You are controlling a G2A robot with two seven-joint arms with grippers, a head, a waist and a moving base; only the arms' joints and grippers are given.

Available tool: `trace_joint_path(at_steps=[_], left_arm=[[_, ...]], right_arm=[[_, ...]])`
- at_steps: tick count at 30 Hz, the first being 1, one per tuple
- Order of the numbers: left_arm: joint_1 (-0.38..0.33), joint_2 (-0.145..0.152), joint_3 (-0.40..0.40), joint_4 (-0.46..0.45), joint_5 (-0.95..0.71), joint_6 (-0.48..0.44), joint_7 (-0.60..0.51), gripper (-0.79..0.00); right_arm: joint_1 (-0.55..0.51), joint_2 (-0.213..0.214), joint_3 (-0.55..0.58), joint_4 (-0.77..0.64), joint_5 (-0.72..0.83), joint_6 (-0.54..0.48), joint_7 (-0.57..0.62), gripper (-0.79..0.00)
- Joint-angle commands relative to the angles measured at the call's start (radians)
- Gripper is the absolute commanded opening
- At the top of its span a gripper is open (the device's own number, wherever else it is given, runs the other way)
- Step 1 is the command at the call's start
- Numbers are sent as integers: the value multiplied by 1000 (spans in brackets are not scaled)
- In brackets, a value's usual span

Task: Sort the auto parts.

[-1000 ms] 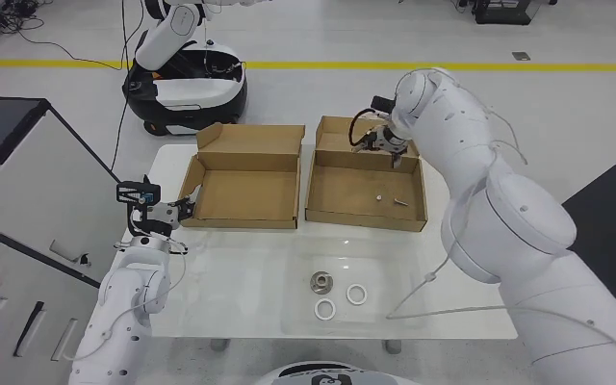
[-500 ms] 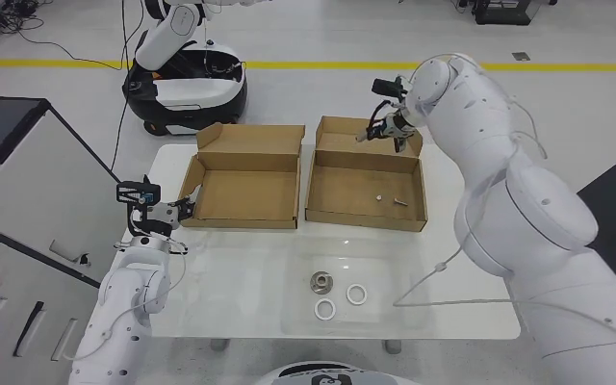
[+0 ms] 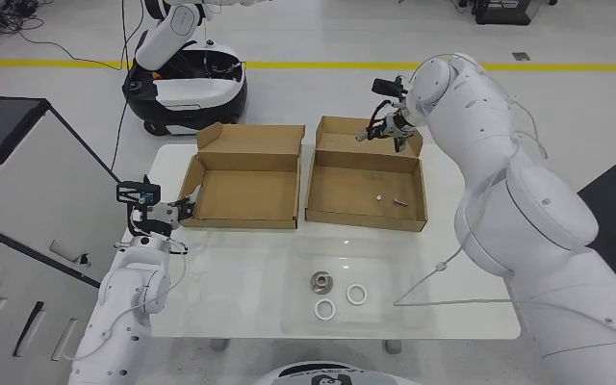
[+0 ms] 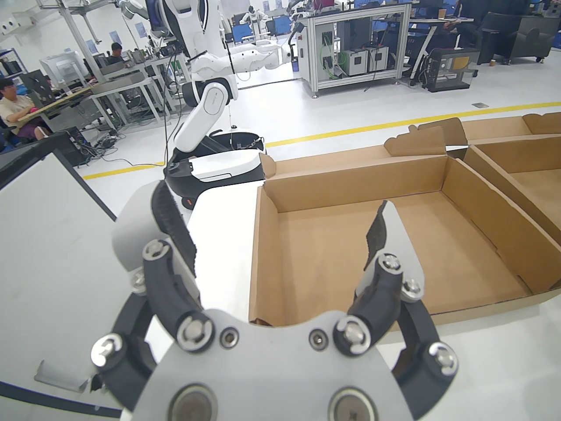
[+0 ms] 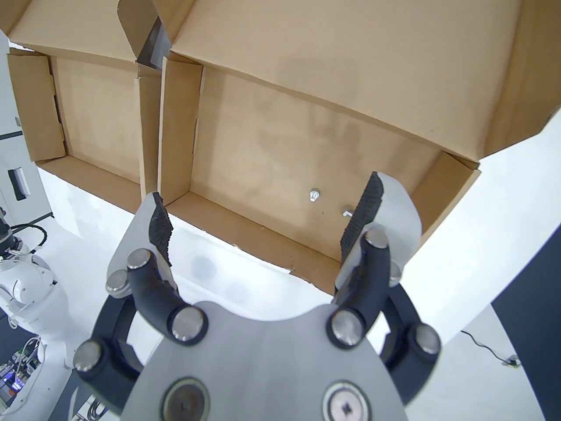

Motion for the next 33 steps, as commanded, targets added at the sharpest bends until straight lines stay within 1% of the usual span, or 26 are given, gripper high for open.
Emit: trace_joint_path(at_steps=[1,9,12,14,18,22,24,29,33], left_arm=[[0,0,0,0,0,0,0,0],[0,0,0,0,0,0,0,0],[0,0,0,0,0,0,0,0],[0,0,0,0,0,0,0,0],[0,0,0,0,0,0,0,0],[0,0,0,0,0,0,0,0],[0,0,0,0,0,0,0,0],[0,0,0,0,0,0,0,0],[0,0,0,0,0,0,0,0]], right_arm=[[0,0,0,0,0,1,0,0],[-12,0,2,-14,2,-10,-15,0],[-13,11,23,-26,37,-70,-9,0],[-14,21,38,-27,62,-132,-9,0],[-9,38,58,-37,89,-223,12,0],[-9,55,75,-70,110,-348,50,0],[-8,61,72,-87,95,-372,69,0],[-26,85,61,-192,56,-390,51,0],[-45,120,55,-289,42,-387,55,0]])
